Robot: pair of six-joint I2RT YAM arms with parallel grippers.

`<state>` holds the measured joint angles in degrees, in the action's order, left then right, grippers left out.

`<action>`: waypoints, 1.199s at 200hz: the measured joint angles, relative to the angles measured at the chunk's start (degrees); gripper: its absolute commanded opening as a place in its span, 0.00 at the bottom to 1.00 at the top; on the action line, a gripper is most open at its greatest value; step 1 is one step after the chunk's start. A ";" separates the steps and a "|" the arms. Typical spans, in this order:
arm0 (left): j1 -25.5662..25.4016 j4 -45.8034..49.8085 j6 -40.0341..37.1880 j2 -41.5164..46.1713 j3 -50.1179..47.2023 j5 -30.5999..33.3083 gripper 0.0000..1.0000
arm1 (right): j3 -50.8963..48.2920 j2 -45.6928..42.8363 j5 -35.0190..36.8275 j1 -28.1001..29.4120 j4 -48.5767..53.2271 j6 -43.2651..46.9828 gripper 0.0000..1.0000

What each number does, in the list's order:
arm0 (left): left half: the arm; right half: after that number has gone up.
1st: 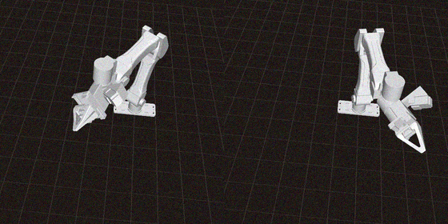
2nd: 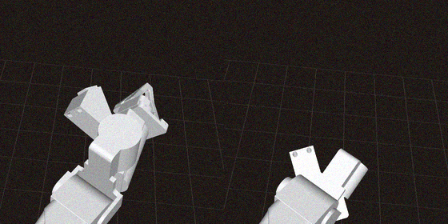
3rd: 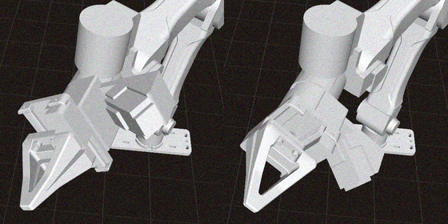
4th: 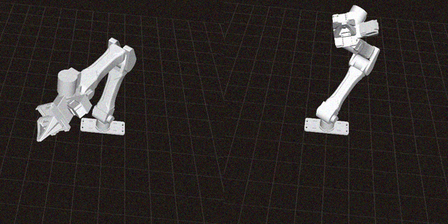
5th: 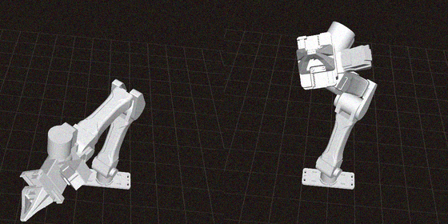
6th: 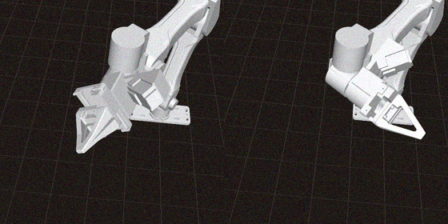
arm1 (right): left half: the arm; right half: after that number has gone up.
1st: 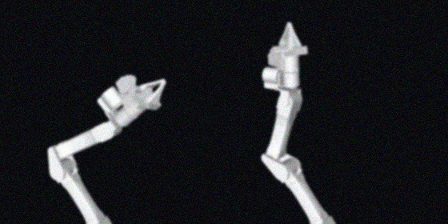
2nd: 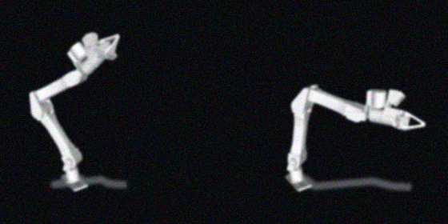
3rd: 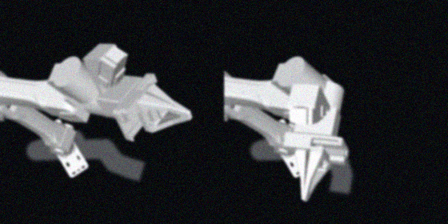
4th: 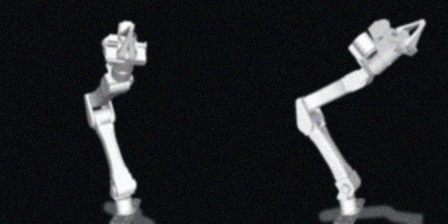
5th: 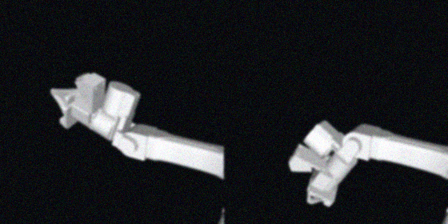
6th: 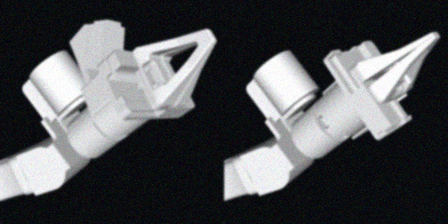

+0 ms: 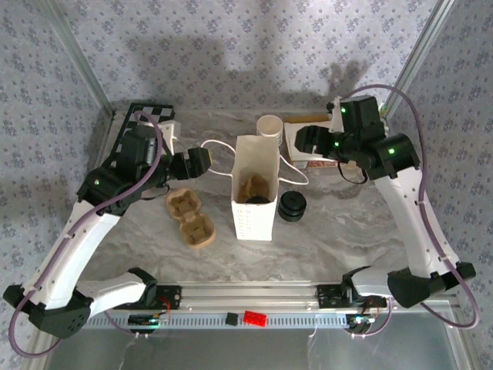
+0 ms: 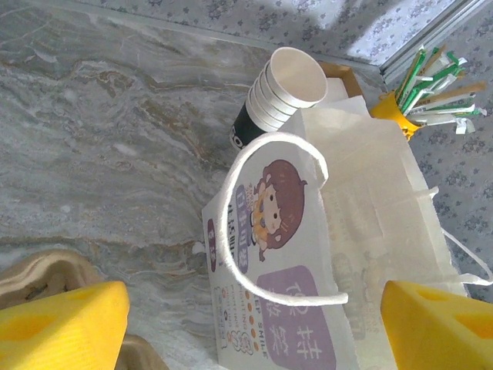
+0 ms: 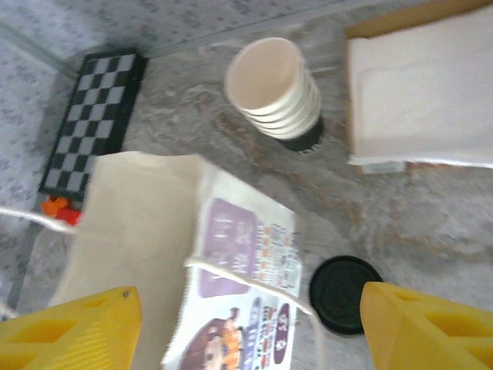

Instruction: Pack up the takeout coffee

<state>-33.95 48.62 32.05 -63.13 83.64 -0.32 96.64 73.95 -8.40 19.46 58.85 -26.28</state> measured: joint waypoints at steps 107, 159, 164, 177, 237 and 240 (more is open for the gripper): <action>-4.13 1.36 -4.20 -7.04 6.73 1.68 0.92 | -15.76 4.42 5.62 -7.78 -3.69 -3.32 0.82; -4.42 1.46 -5.46 -9.90 8.20 1.66 0.95 | -17.31 11.63 9.53 -7.76 -7.50 -1.57 0.82; -4.42 1.46 -5.53 -10.19 8.44 1.66 0.96 | -17.29 12.44 9.81 -7.76 -7.80 -0.92 0.81; -4.42 1.40 -5.75 -10.73 8.96 1.66 0.97 | -16.90 14.69 10.56 -7.76 -8.35 1.22 0.79; -4.42 1.33 -6.16 -12.37 10.99 1.68 0.99 | -8.02 26.53 13.49 -7.32 -8.74 12.61 0.72; -4.42 1.33 -6.16 -12.46 11.04 1.68 0.99 | -7.65 26.86 13.60 -7.32 -8.74 13.07 0.71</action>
<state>-38.37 49.95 25.89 -75.59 94.67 1.37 88.99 100.82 5.19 12.14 50.11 -13.21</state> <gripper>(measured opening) 0.986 0.733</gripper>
